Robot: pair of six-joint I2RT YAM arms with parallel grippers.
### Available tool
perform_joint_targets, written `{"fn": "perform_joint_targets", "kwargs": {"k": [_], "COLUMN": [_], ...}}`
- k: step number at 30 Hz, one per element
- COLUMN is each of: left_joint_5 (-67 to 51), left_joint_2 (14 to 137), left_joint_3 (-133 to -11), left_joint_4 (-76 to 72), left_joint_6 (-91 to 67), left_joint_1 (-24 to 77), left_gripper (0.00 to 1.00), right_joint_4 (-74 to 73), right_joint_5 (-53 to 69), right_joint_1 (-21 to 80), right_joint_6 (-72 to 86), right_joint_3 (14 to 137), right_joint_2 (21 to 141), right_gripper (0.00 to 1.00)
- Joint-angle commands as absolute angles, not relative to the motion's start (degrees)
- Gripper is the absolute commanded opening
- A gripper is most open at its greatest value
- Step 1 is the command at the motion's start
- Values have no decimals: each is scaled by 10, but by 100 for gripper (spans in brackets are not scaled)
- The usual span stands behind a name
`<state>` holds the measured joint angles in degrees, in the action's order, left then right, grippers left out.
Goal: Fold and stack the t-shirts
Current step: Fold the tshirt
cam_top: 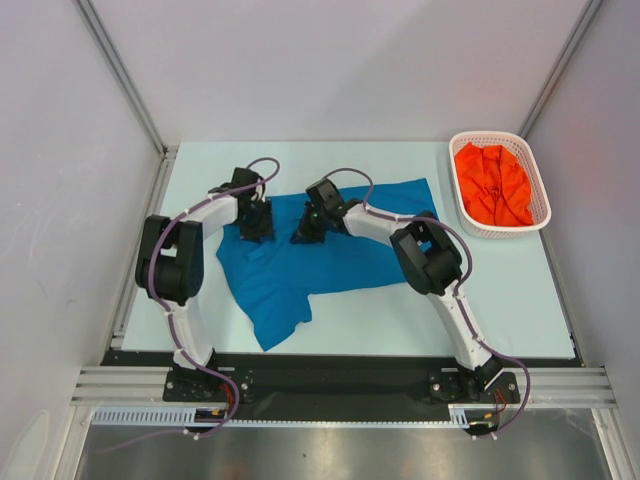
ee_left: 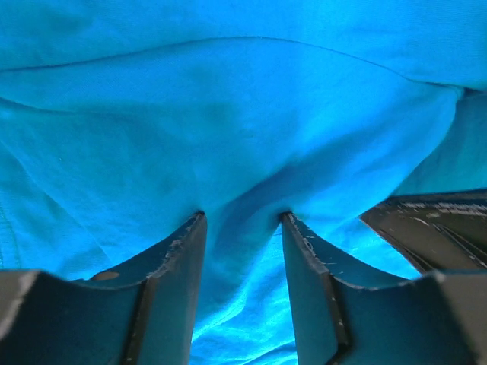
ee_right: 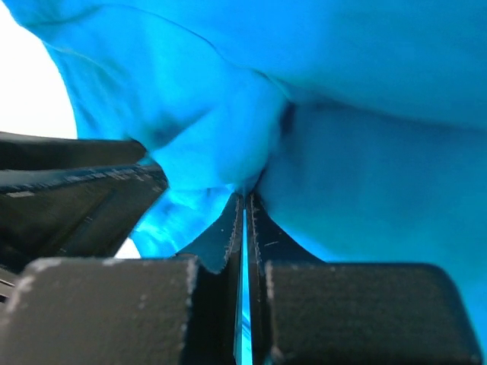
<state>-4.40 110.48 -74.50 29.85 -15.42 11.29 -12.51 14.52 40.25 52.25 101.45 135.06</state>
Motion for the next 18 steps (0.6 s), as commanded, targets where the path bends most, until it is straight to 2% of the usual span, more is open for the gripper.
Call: {"fn": "perform_joint_targets", "kwargs": {"k": [1, 17, 18], "left_joint_5": [-60, -81, -81], "left_joint_2": [1079, 1015, 999], "left_joint_3": [-758, -719, -710], "left_joint_4": [288, 315, 314], "left_joint_6": [-147, -141, -142], "left_joint_1": [103, 91, 91], "left_gripper": [51, 54, 57], "right_joint_4": [-206, -246, -243], "right_joint_5": [150, 190, 196], "right_joint_1": [400, 394, 393], "right_joint_6": [477, 416, 415], "right_joint_3": [1022, 999, 1001], "right_joint_2": [1297, 1269, 1273], "right_gripper": [0, 0, 0]}}
